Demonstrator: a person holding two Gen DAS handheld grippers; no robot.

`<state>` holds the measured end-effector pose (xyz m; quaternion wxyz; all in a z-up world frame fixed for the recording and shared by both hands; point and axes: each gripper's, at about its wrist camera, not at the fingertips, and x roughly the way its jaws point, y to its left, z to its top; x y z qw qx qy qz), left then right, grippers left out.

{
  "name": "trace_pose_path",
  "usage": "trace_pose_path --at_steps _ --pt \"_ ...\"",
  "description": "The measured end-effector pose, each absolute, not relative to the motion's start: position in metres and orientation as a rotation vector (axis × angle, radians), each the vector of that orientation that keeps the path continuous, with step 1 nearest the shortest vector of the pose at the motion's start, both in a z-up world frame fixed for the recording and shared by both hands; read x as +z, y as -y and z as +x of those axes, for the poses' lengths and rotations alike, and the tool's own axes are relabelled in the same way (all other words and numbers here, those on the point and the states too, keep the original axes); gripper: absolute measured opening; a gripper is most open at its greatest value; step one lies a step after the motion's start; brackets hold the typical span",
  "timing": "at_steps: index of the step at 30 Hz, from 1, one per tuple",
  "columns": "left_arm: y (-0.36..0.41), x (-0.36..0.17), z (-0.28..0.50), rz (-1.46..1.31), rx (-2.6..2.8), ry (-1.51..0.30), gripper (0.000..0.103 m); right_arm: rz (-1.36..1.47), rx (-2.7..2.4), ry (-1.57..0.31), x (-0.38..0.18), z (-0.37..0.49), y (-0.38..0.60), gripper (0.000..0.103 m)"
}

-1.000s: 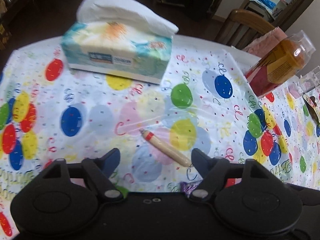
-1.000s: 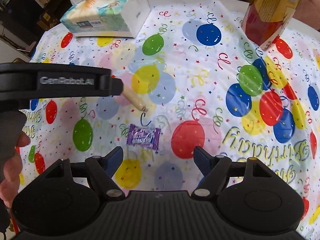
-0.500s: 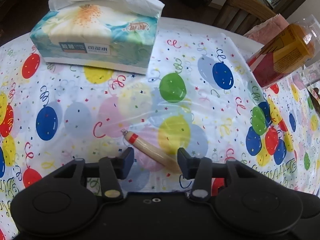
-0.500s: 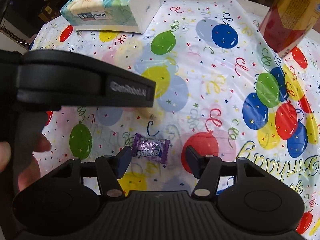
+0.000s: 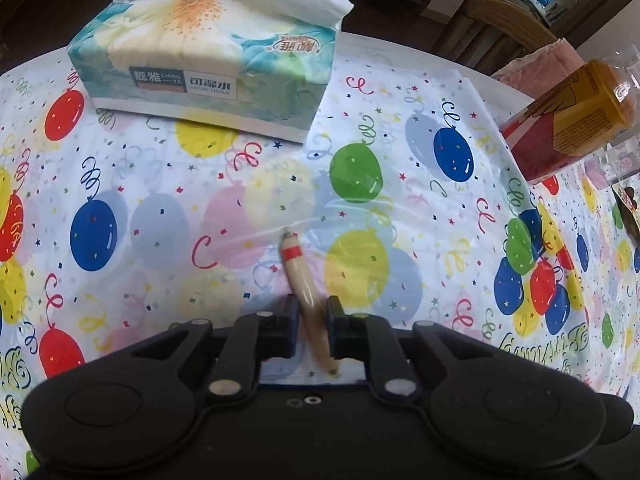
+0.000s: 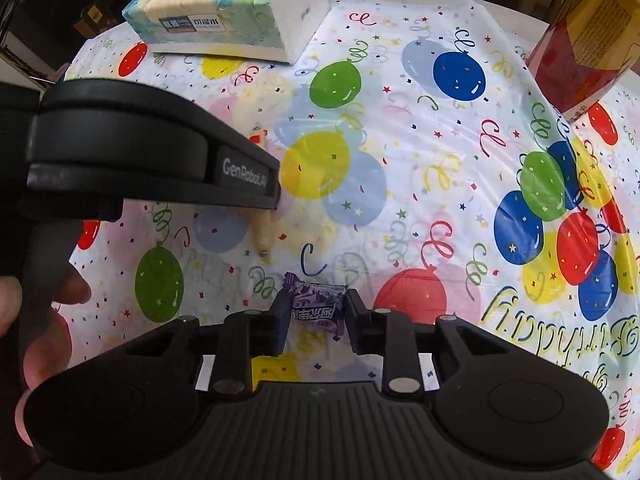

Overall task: Organize snacks
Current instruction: 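Close the left tool on the wooden stick while the right tool grips the purple candy, then lift the held stick and purple candy and carry them over the white box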

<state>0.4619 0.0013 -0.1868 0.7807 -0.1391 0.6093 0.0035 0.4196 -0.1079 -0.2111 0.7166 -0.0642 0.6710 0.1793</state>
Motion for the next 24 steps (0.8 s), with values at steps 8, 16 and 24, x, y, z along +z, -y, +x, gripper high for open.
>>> trace_pose_path --at_steps 8,16,24 --pt "-0.004 -0.184 0.451 -0.274 -0.004 -1.319 0.007 -0.148 0.392 -1.496 -0.204 0.409 0.114 0.025" --pt "-0.006 -0.17 0.429 -0.247 -0.038 -1.313 0.007 -0.144 0.405 -1.493 -0.187 0.394 0.125 0.025" --pt "-0.006 -0.146 0.401 -0.22 -0.058 -1.292 0.007 -0.132 0.41 -1.477 -0.157 0.377 0.138 0.025"
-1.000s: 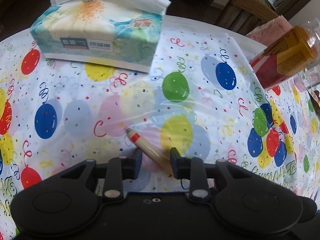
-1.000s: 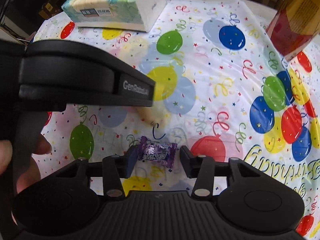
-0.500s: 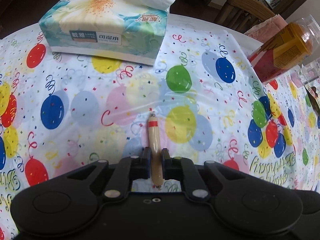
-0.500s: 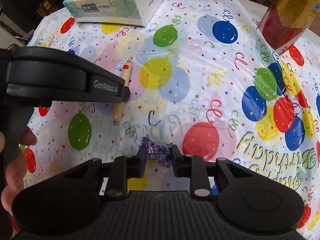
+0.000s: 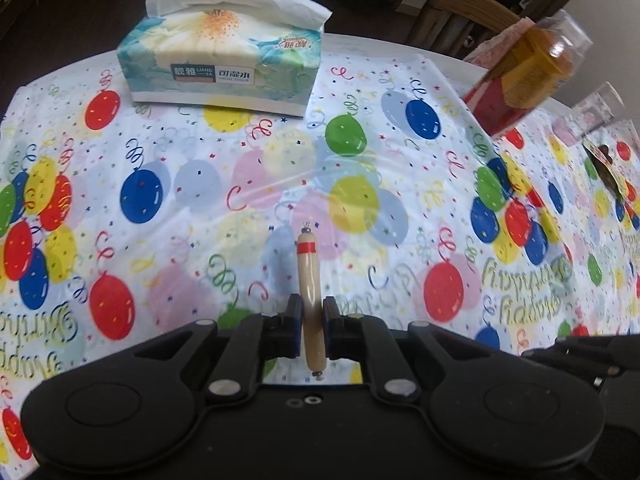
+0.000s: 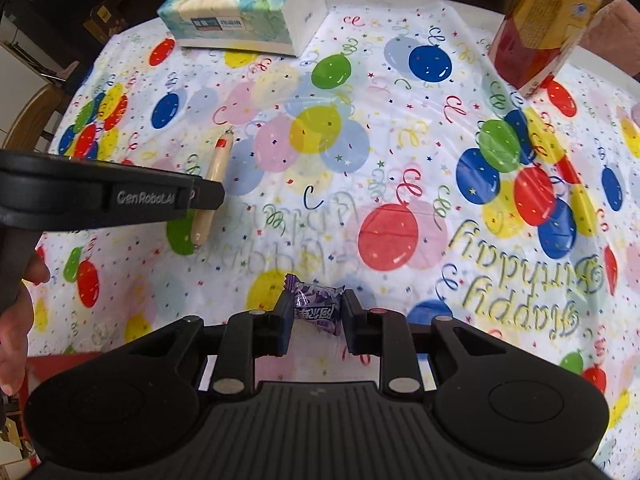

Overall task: Organize snacks
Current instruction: 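Lift the held stick and purple candy and carry them over the white box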

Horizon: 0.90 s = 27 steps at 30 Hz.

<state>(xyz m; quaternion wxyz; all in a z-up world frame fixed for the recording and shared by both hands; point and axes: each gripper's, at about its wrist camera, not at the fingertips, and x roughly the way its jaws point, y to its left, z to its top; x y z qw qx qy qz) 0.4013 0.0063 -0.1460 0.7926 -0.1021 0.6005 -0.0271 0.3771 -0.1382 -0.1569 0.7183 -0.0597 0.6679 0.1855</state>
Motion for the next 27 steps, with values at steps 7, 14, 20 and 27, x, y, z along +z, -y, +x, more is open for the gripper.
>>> trace_pose_path --at_steps 7,14,20,27 --pt "-0.008 -0.116 0.37 -0.196 -0.092 -1.25 0.007 -0.149 0.43 -1.445 -0.124 0.351 0.144 0.025" --pt "-0.013 -0.086 0.334 -0.178 -0.121 -1.212 0.007 -0.158 0.442 -1.414 -0.094 0.32 0.144 0.025" --pt "-0.012 -0.067 0.296 -0.144 -0.164 -1.19 0.007 -0.173 0.461 -1.389 -0.072 0.284 0.14 0.025" --pt "-0.013 -0.051 0.252 -0.114 -0.198 -1.174 0.007 -0.177 0.476 -1.37 -0.053 0.242 0.137 0.025"
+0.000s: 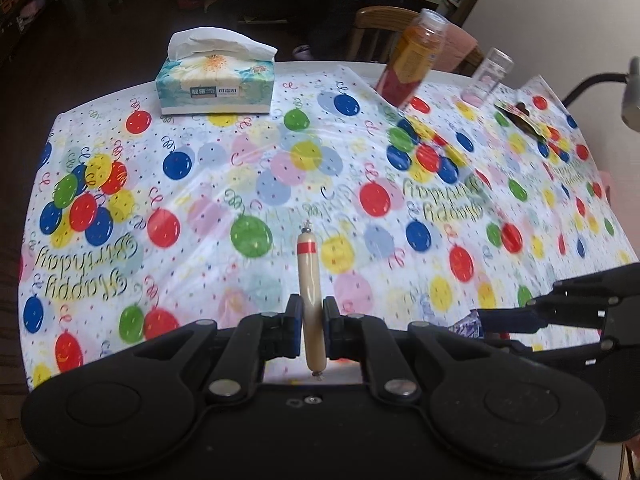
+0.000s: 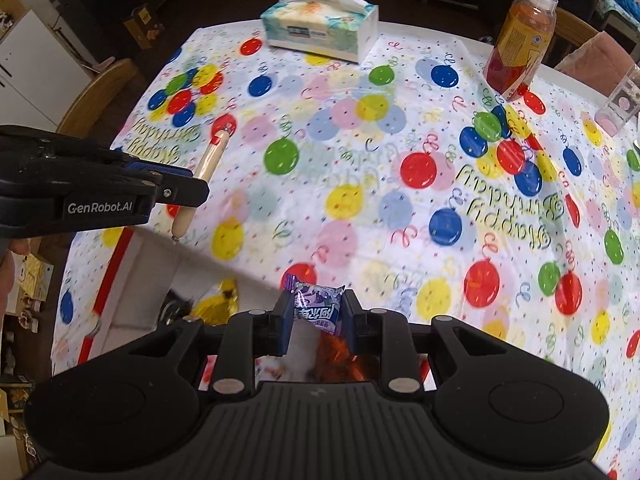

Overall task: Organize snacks
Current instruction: 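Lift the held stick and purple candy and carry them over the white box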

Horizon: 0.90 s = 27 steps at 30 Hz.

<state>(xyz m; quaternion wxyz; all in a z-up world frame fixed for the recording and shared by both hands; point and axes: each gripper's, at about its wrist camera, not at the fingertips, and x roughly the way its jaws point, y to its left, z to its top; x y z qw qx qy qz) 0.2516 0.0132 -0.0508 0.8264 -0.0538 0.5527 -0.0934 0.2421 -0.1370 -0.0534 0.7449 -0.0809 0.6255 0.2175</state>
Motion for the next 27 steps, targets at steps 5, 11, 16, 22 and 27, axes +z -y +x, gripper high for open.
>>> trace_pose_path --at_steps 5,11,16,22,27 --pt "-0.012 -0.043 0.222 -0.083 -0.224 -1.172 0.007 -0.179 0.482 -1.368 -0.047 0.215 0.138 0.025" --pt "-0.008 -0.045 0.189 -0.043 -0.256 -1.181 0.007 -0.173 0.481 -1.383 -0.048 0.188 0.143 0.025" --pt "-0.004 -0.05 0.166 -0.024 -0.282 -1.194 0.007 -0.169 0.475 -1.403 -0.054 0.169 0.149 0.025" --pt "-0.002 -0.066 0.146 0.004 -0.286 -1.221 0.007 -0.16 0.449 -1.431 -0.066 0.152 0.158 0.025" --pt "-0.004 -0.08 0.133 -0.006 -0.282 -1.241 0.007 -0.152 0.443 -1.446 -0.074 0.139 0.16 0.025"
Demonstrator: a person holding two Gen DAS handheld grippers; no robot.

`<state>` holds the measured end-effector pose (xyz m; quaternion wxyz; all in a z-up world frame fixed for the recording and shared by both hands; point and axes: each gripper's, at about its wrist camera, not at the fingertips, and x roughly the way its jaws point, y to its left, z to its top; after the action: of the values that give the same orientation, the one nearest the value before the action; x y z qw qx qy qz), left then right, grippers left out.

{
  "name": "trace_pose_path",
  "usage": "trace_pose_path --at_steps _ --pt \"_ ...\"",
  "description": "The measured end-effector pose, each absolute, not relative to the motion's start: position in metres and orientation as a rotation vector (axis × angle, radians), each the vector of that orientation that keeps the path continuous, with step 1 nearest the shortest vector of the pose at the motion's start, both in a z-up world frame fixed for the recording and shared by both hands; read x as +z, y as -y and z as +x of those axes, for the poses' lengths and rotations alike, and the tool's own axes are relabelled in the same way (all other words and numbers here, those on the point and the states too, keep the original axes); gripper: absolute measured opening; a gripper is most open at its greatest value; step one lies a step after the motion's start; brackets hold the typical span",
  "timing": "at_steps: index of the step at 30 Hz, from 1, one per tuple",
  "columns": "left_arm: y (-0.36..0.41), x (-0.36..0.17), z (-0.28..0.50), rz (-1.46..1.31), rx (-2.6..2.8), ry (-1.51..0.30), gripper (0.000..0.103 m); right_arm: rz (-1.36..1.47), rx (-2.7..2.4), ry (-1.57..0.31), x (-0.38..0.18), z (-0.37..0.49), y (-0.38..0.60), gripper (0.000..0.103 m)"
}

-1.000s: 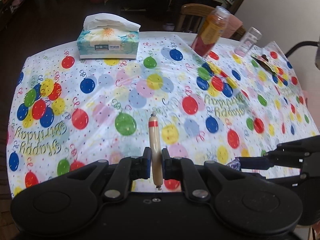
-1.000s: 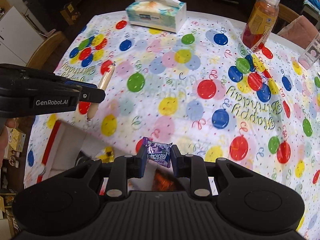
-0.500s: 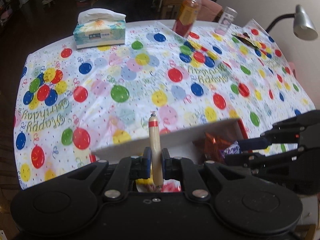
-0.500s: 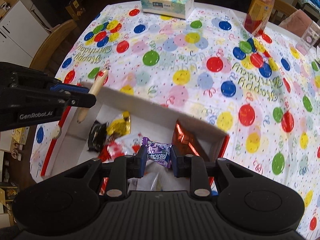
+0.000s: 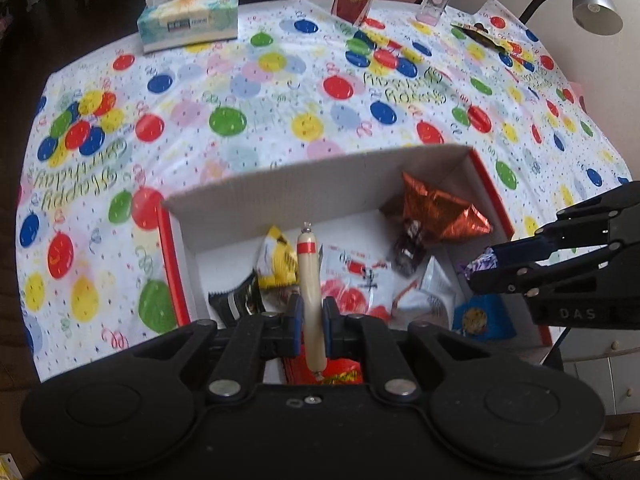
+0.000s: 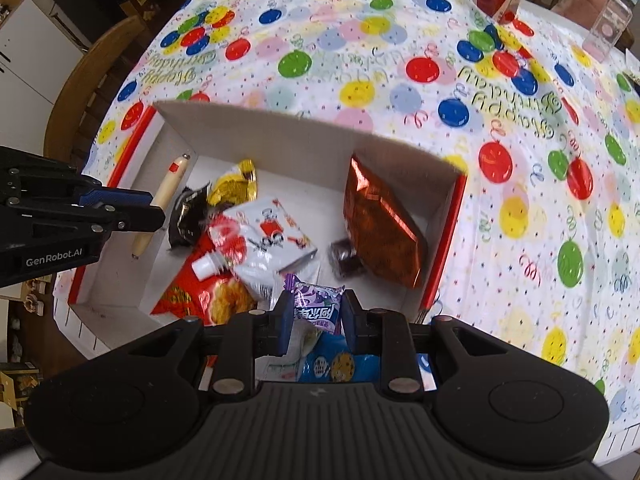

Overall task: Organize snacks
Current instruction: 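Lift the held stick and purple candy and carry them over the white box, then open the left tool to drop the stick while the right tool releases the purple candy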

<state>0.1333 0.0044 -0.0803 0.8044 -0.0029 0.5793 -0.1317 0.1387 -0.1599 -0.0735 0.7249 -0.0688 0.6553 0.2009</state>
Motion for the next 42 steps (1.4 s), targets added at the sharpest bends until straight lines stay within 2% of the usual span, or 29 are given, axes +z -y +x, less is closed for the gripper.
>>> trace_pose_path --at_steps 17,36,42 --pt "0.0 -0.114 0.112 0.071 -0.282 -1.253 0.007 -0.145 0.361 -1.507 -0.107 0.103 0.171 0.025" --pt "0.002 -0.13 0.107 0.026 -0.198 -1.28 0.008 -0.106 0.4 -1.483 -0.11 0.097 0.175 0.025" --pt "0.002 -0.126 0.099 -0.004 -0.155 -1.257 0.017 -0.098 0.433 -1.468 -0.107 0.092 0.178 0.026"
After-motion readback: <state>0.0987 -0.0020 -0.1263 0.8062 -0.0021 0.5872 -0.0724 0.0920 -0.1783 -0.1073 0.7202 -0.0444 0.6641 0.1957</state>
